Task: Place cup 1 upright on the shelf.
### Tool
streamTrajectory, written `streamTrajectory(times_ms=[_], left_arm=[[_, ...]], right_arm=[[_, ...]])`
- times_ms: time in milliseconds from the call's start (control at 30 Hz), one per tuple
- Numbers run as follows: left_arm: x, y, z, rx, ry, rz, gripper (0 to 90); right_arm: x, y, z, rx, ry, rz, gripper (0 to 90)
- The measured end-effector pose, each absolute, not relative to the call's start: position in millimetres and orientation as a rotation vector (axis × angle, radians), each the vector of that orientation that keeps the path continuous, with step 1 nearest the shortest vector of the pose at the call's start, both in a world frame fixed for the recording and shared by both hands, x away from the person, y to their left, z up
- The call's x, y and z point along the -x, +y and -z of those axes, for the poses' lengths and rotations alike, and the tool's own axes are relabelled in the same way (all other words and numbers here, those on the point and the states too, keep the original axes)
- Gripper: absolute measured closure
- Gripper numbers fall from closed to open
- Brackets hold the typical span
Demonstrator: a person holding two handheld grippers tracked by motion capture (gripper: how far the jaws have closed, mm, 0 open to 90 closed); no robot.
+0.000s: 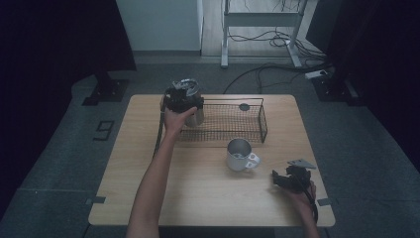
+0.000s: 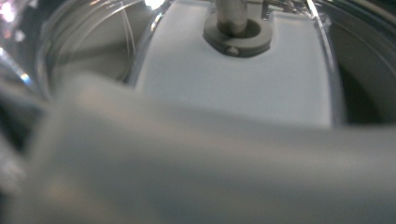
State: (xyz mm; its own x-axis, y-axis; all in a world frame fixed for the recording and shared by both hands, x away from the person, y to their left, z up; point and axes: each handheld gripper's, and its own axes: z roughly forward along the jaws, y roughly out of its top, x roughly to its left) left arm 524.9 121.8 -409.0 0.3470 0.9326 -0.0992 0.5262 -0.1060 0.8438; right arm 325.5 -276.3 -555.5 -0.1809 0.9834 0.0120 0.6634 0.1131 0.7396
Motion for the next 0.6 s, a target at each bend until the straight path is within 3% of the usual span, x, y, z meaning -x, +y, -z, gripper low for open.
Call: streamTrajectory(times_ms=[600], left_arm=[[-531.7,117.0,430.0,-1.782,1.315,-0.583,3.8]], right_arm=[[-325.5,-276.4,555.6,-1.594,1.905,-0.855,13.3]])
